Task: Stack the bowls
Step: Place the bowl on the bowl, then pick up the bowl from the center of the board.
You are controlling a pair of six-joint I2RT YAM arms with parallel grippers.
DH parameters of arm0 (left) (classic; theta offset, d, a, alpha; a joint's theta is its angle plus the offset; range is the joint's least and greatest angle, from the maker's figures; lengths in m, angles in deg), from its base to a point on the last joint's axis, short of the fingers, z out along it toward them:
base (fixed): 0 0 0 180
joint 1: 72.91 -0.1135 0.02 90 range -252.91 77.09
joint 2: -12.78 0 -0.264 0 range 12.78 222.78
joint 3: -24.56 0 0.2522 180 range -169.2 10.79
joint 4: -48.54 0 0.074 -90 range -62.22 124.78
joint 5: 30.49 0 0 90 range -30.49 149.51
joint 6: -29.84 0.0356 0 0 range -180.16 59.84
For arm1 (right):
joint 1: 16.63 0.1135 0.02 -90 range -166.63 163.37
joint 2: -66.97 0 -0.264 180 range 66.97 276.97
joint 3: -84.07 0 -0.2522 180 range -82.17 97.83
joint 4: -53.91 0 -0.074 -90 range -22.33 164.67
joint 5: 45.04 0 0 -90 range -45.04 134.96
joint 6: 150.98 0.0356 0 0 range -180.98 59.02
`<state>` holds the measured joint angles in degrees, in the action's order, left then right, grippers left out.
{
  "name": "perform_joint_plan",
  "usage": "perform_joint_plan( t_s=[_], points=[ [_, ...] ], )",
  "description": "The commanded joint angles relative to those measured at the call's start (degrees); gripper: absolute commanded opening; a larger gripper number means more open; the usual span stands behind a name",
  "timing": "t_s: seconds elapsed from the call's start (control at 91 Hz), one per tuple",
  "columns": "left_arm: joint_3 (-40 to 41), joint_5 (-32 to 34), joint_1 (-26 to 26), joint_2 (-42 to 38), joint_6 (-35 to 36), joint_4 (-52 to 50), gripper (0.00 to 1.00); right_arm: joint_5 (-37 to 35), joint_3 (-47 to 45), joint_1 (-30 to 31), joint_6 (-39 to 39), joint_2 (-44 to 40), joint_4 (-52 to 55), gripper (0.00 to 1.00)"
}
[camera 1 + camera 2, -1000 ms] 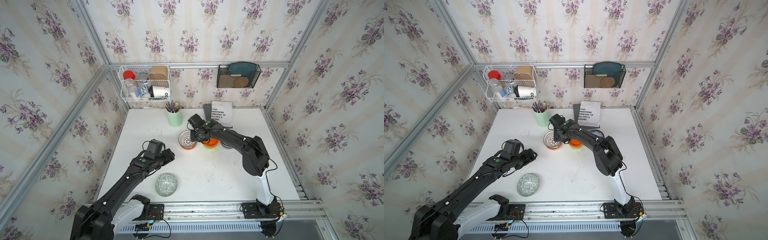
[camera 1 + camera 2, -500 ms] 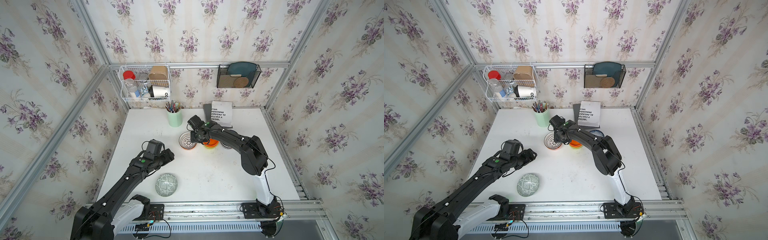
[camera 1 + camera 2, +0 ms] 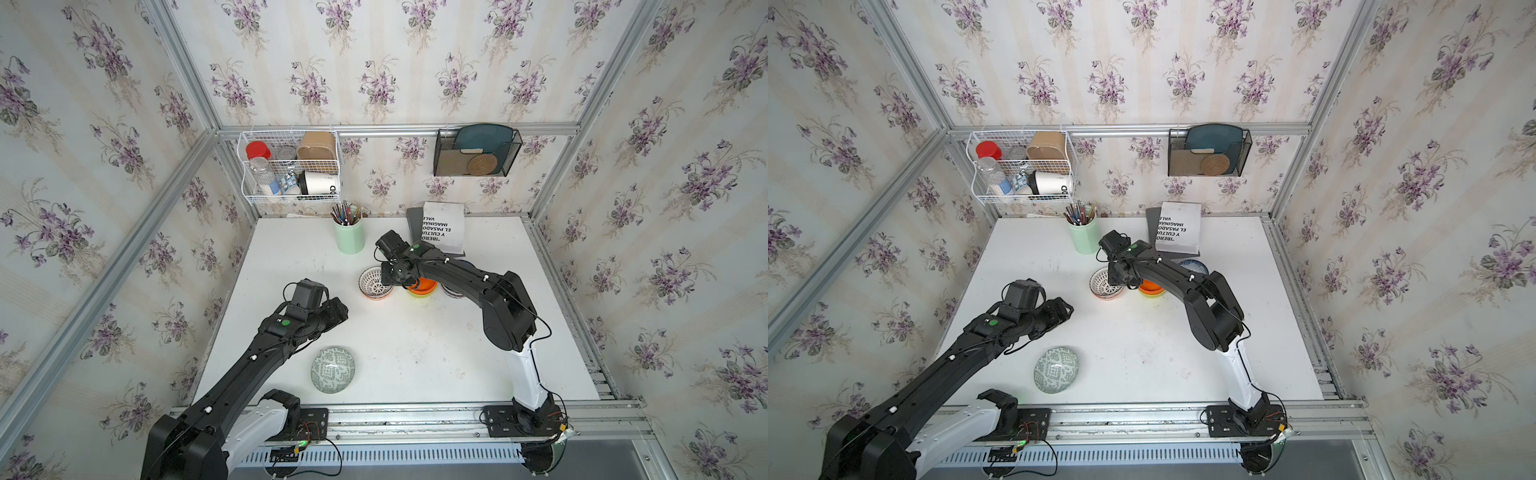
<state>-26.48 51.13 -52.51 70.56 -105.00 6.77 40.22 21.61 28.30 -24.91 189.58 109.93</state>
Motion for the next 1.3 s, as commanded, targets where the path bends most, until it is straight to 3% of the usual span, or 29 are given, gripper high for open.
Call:
perform_joint_plan(
  t_s=[0.0, 0.264, 0.483, 0.604, 0.791, 1.0, 1.286],
  points=[
    [0.16, 0.41, -0.1, -0.34, 0.41, 1.12, 0.77, -1.22, 0.02, 0.37, 0.4, -1.25, 1.0, 0.48],
    [0.59, 0.77, -0.43, -1.12, -0.25, 0.92, 0.77, -2.42, -7.32, 3.24, 1.63, -10.01, 0.2, 0.48],
    [2.85, 3.65, -1.67, -6.14, -3.2, -0.61, 0.77, 5.7, -21.89, 13.01, 3.87, -19.48, -10.87, 0.52],
    [4.03, 5.85, -1.85, -9.4, -5.04, -2.0, 0.77, 5.79, -24.29, 19.26, 5.76, -18.43, -13.27, 0.55],
    [4.62, 5.6, -2.12, -10.35, -5.61, -2.4, 0.77, 6.77, -23.92, 23.57, 7.76, -15.82, -15.53, 0.57],
    [4.4, 5.3, -2.21, -9.69, -5.61, -2.49, 0.77, 7.77, -20.37, 25.71, 8.16, -11.63, -13.66, 0.58],
    [4.38, 5.18, -2.36, -9.99, -5.27, -2.91, 0.77, 9.17, -19.87, 26.46, 9.11, -8.91, -14.2, 0.49]
  ],
)
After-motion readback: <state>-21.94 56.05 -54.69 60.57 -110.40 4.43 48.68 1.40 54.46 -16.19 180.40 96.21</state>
